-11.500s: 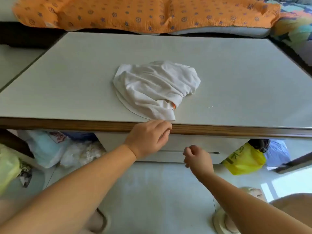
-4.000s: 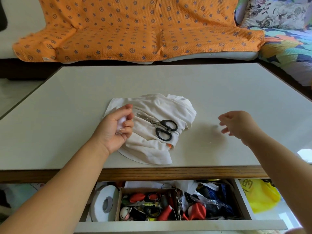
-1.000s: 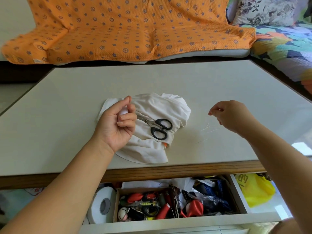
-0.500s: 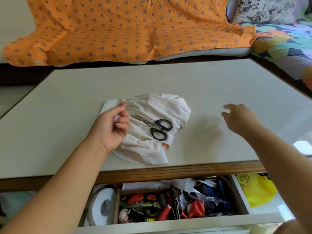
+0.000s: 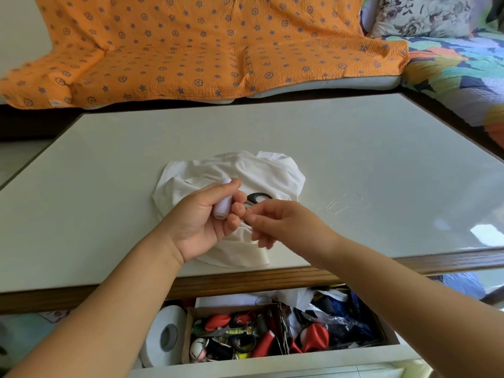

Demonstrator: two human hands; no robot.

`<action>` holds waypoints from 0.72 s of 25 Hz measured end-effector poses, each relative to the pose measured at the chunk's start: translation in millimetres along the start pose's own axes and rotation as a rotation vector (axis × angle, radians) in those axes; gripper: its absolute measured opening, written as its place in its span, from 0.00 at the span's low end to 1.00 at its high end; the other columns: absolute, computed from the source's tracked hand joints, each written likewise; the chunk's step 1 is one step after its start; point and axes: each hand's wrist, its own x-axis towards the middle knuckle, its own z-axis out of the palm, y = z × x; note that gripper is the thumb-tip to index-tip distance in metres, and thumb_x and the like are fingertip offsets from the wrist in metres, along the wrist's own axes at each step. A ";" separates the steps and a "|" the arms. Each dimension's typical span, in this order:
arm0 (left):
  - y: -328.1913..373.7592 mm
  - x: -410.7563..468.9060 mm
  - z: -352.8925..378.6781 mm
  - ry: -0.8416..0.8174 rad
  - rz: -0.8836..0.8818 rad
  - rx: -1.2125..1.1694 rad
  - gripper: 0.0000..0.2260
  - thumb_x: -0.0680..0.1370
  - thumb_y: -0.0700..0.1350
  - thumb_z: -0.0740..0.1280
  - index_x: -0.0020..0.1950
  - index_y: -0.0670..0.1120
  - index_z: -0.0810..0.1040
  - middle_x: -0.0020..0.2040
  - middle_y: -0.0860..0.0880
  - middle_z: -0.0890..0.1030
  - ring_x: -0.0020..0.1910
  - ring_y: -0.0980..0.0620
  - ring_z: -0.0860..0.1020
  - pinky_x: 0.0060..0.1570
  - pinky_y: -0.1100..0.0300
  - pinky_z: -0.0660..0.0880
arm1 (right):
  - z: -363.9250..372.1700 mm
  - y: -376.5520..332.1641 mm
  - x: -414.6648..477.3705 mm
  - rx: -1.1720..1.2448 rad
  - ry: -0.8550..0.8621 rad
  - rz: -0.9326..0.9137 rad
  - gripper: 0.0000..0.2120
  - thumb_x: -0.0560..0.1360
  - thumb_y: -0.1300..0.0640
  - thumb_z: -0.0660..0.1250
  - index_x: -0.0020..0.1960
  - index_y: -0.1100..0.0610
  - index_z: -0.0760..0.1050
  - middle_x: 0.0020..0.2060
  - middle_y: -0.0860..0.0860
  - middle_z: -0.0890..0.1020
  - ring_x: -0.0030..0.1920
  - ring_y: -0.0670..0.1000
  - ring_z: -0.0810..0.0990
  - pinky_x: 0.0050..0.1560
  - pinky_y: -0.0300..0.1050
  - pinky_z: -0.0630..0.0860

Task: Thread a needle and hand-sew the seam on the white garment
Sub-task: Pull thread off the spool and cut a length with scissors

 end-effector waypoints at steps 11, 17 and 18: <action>3.9 -12.0 -34.2 0.218 -0.008 0.139 0.01 0.79 0.38 0.65 0.50 0.42 0.75 0.38 0.44 0.82 0.36 0.51 0.83 0.29 0.64 0.79 | -29.3 -13.6 23.2 -0.839 0.401 -0.063 0.08 0.77 0.53 0.66 0.50 0.55 0.83 0.46 0.48 0.82 0.45 0.49 0.80 0.42 0.42 0.72; 7.6 -20.4 -31.5 0.187 -0.008 0.111 0.03 0.81 0.38 0.62 0.51 0.39 0.73 0.45 0.36 0.84 0.47 0.41 0.85 0.38 0.57 0.83 | 4.4 -10.0 57.4 -1.094 0.160 0.125 0.19 0.73 0.46 0.70 0.32 0.57 0.70 0.32 0.50 0.71 0.34 0.52 0.73 0.28 0.42 0.64; 7.9 -21.5 -30.4 0.177 0.000 0.109 0.04 0.82 0.38 0.61 0.51 0.38 0.73 0.47 0.34 0.84 0.49 0.39 0.85 0.41 0.55 0.84 | 6.3 -9.4 61.8 -1.130 0.155 0.128 0.20 0.73 0.46 0.69 0.31 0.56 0.67 0.31 0.49 0.70 0.33 0.52 0.71 0.27 0.41 0.62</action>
